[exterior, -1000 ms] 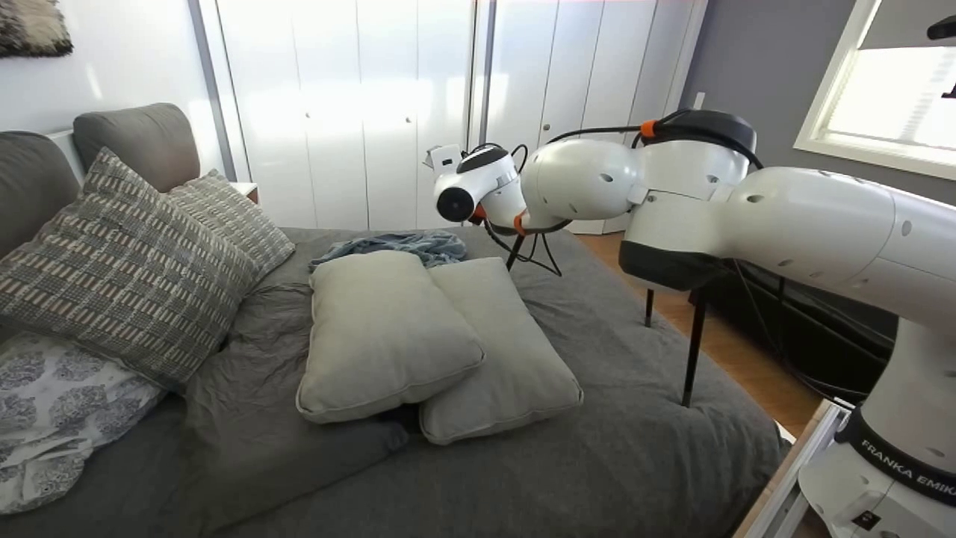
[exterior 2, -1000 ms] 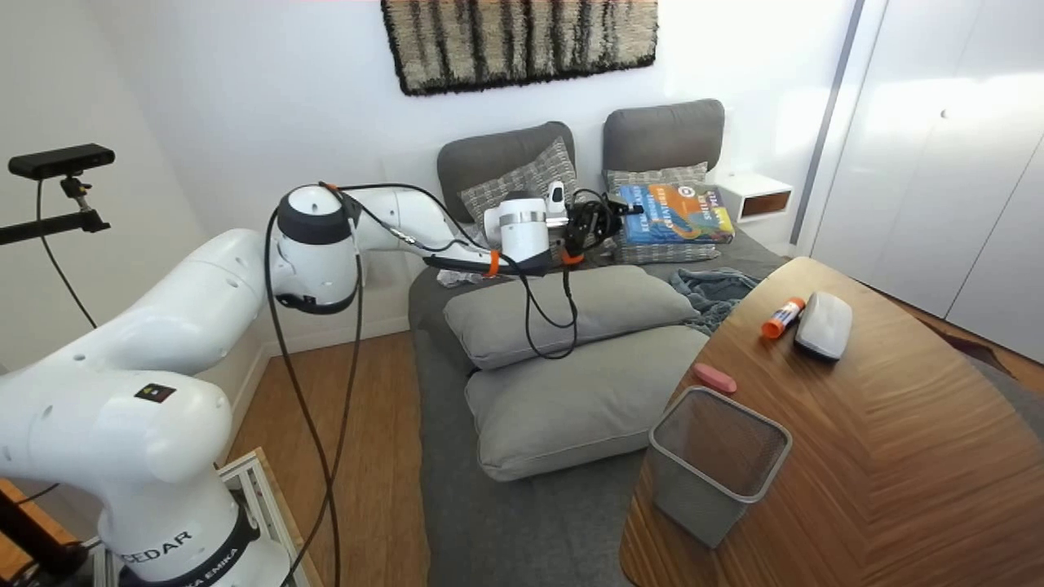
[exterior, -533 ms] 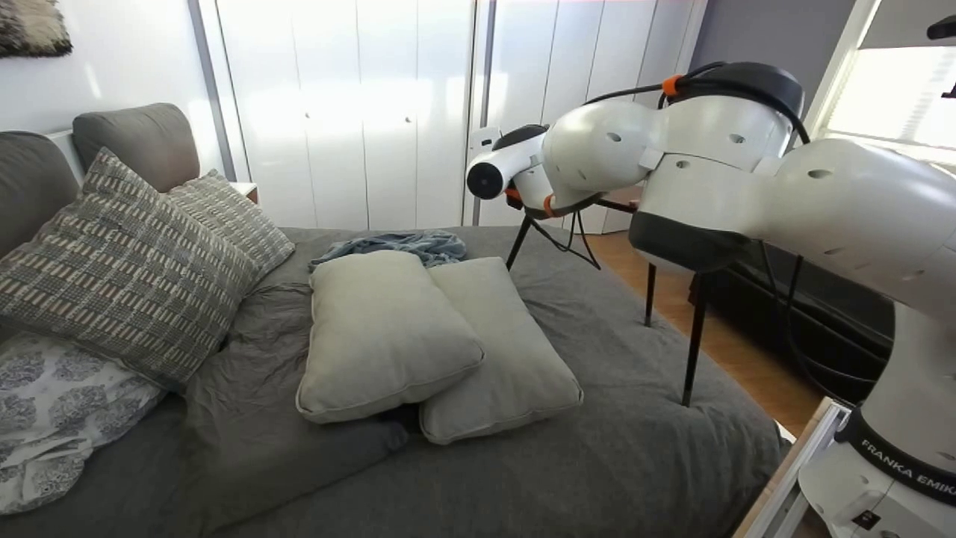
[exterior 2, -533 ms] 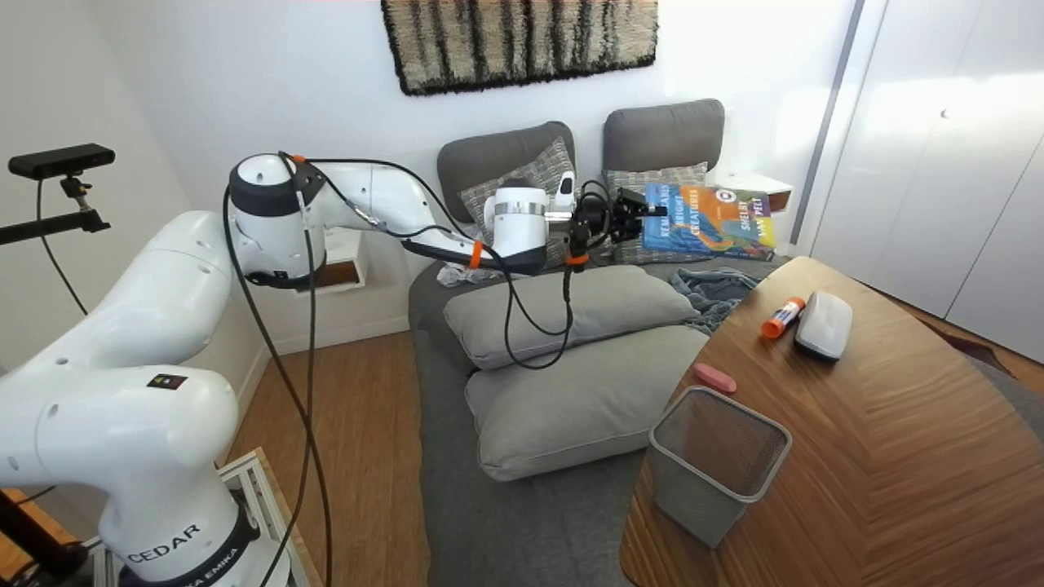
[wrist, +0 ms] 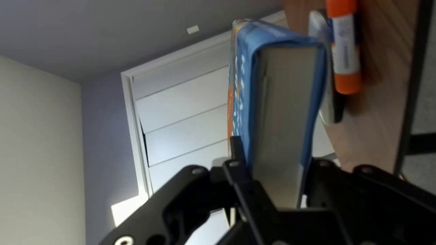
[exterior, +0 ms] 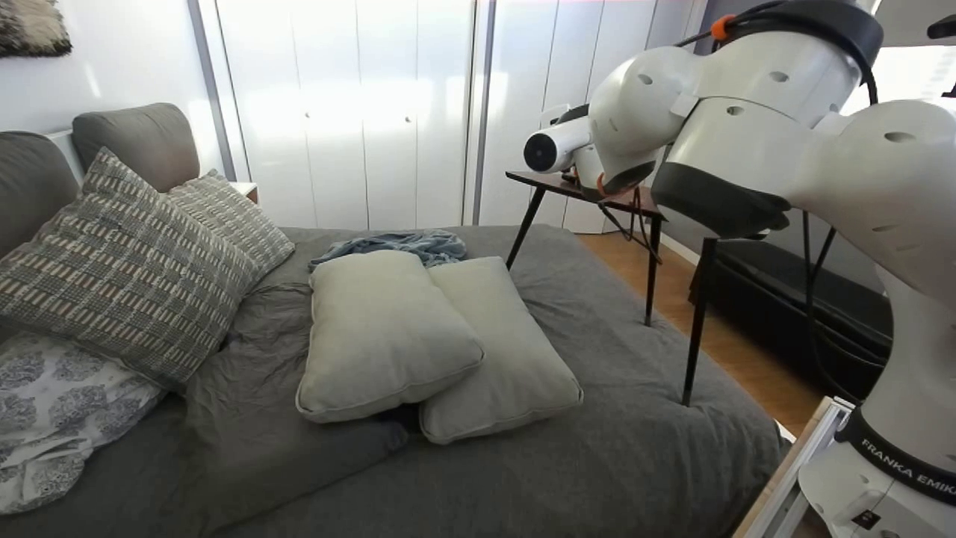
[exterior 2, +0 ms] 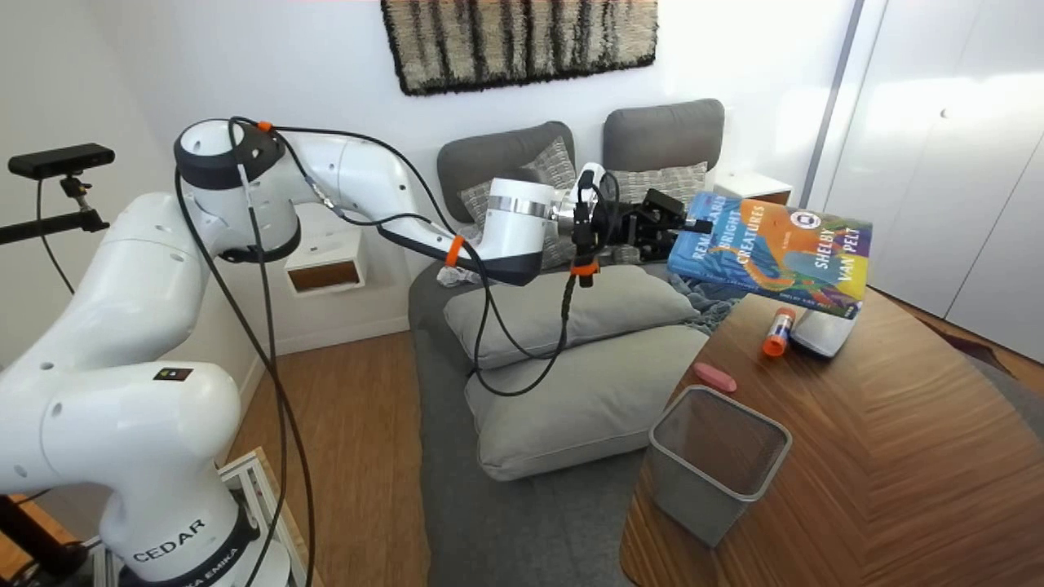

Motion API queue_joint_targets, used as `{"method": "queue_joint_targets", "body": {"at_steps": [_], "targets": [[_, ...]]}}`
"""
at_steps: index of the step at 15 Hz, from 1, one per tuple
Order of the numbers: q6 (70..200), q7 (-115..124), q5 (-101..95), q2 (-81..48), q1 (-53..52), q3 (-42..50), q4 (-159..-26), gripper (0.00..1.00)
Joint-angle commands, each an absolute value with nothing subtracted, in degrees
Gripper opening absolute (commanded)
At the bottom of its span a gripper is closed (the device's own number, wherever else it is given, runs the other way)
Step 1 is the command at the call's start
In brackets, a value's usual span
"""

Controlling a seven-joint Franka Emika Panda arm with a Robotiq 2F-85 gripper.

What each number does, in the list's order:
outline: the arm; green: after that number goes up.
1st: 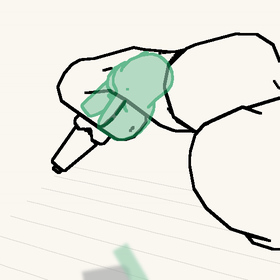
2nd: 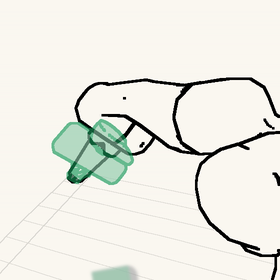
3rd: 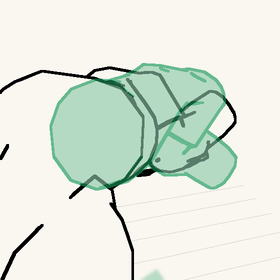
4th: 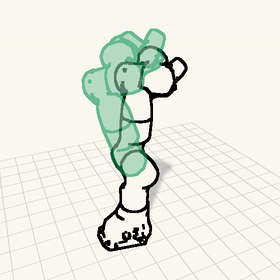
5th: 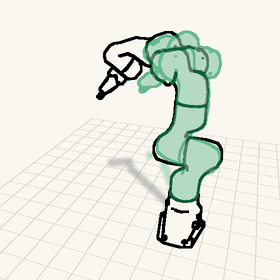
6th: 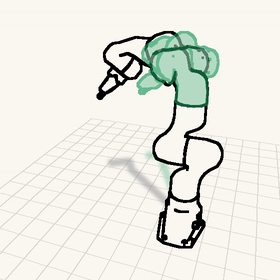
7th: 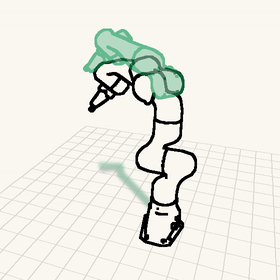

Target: Remove the book from the pillow and put it on the table

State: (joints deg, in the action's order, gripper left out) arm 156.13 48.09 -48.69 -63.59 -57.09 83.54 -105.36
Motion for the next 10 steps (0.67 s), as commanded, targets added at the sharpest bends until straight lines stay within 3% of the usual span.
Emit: {"method": "queue_joint_targets", "body": {"at_steps": [1,7,8,9,10], "targets": [[153.29,42.95,-49.97,-61.24,-60.1,86.59,-108.35,0.11],[153.83,38.14,-48.58,-60.66,-59.57,85.43,-110.58,0.11],[153.91,38.01,-48.5,-60.31,-59.65,85.25,-111.2,0.36],[153.9,38.09,-48.49,-60.28,-59.48,84.89,-111.23,0.36],[153.89,38.16,-48.5,-60.29,-59.39,84.58,-111.22,0.11]]}}
